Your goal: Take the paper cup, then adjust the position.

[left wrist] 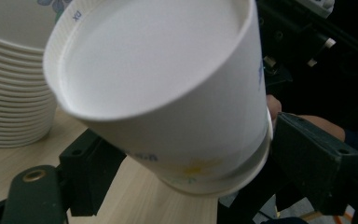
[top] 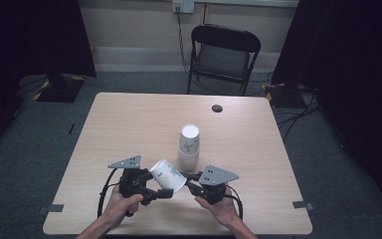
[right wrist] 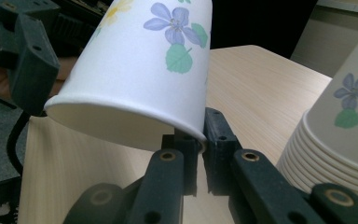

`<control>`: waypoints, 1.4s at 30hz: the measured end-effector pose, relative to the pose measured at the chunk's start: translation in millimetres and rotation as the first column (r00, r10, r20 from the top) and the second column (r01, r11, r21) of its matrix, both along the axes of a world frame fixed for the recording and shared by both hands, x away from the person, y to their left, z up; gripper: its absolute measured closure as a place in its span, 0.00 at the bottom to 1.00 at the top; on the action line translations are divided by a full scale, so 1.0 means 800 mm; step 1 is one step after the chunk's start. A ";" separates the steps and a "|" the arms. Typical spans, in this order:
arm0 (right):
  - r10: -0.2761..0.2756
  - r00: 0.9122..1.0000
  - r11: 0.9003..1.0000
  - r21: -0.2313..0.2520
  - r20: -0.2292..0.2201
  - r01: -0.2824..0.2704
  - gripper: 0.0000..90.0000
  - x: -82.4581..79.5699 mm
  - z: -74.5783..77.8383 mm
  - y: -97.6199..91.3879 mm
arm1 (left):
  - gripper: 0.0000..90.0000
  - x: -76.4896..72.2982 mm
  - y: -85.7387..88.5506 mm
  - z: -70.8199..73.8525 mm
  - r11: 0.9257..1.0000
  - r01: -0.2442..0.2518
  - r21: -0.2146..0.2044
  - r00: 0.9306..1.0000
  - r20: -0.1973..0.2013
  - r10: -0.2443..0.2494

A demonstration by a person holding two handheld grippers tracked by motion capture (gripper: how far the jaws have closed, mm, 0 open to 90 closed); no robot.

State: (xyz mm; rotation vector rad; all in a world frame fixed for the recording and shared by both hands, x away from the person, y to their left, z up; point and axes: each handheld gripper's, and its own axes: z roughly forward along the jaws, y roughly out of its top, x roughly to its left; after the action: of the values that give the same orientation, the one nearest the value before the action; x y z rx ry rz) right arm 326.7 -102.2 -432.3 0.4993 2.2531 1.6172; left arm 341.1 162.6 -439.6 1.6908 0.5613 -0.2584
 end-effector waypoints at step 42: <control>-0.075 0.953 0.980 -0.196 -0.295 0.016 0.96 0.027 -0.006 -0.031 | 0.39 -0.016 0.014 0.030 0.946 -0.222 0.236 0.916 0.384 0.120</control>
State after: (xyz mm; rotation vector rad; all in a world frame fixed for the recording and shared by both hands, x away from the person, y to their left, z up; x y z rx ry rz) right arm 348.2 -127.1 -437.3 0.7853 2.5630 1.3575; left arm 328.6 173.9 -415.4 1.8851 0.4767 0.2747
